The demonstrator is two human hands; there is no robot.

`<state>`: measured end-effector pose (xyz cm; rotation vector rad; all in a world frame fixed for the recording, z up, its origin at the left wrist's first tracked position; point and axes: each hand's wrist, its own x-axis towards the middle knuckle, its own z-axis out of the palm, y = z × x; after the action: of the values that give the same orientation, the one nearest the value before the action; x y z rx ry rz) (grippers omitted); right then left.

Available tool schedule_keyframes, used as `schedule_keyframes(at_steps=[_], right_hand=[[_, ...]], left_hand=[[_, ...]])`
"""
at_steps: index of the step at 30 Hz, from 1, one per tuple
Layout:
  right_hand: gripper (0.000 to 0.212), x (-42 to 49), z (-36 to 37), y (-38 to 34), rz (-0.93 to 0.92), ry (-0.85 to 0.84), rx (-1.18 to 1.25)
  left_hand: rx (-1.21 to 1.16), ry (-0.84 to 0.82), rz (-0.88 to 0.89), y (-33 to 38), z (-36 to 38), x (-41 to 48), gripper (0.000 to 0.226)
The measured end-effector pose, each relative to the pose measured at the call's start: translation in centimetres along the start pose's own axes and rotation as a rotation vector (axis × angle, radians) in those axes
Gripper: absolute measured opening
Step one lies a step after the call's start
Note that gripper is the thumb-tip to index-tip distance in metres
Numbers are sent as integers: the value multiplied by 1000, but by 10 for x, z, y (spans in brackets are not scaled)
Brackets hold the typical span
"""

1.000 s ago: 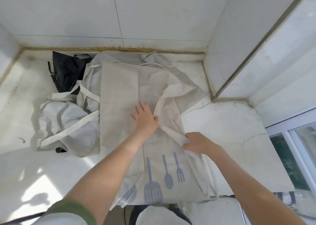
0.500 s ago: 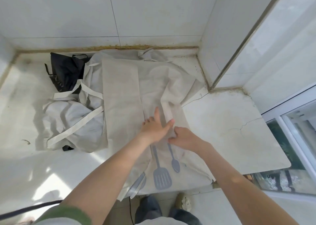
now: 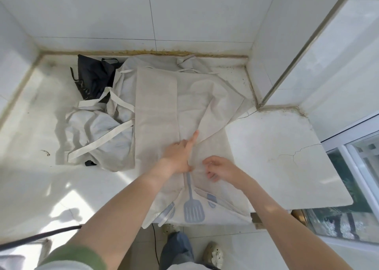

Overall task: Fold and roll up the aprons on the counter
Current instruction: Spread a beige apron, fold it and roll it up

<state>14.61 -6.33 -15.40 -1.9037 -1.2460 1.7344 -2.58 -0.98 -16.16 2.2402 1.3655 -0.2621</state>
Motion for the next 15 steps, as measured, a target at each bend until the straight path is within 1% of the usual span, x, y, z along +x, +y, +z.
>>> schedule_keyframes(at_steps=[2, 4, 5, 6, 7, 9, 11, 13, 15], right_hand=[[27, 7, -5, 1, 10, 126, 134], [22, 14, -13, -1, 15, 237, 391], [18, 17, -17, -3, 5, 265, 512], [12, 22, -22, -7, -21, 269, 604], [7, 27, -27, -9, -57, 255, 678], [9, 38, -35, -16, -136, 246, 840], [12, 46, -40, -25, -176, 295, 978], [15, 59, -43, -37, -225, 315, 1011], [20, 78, -40, -54, -242, 343, 853]], left_hand=[[0, -5, -4, -6, -4, 1, 112], [-168, 14, -16, -14, -10, 3, 101], [-240, 37, -2, -18, -13, 4, 92], [-263, 79, 22, -23, -17, 6, 84], [-237, 130, 53, -28, -20, 8, 79], [-83, 201, 80, -40, -28, 15, 73], [71, 202, 60, -50, -34, 23, 72], [159, 169, -6, -61, -40, 33, 70], [191, 151, -44, -75, -43, 46, 66]])
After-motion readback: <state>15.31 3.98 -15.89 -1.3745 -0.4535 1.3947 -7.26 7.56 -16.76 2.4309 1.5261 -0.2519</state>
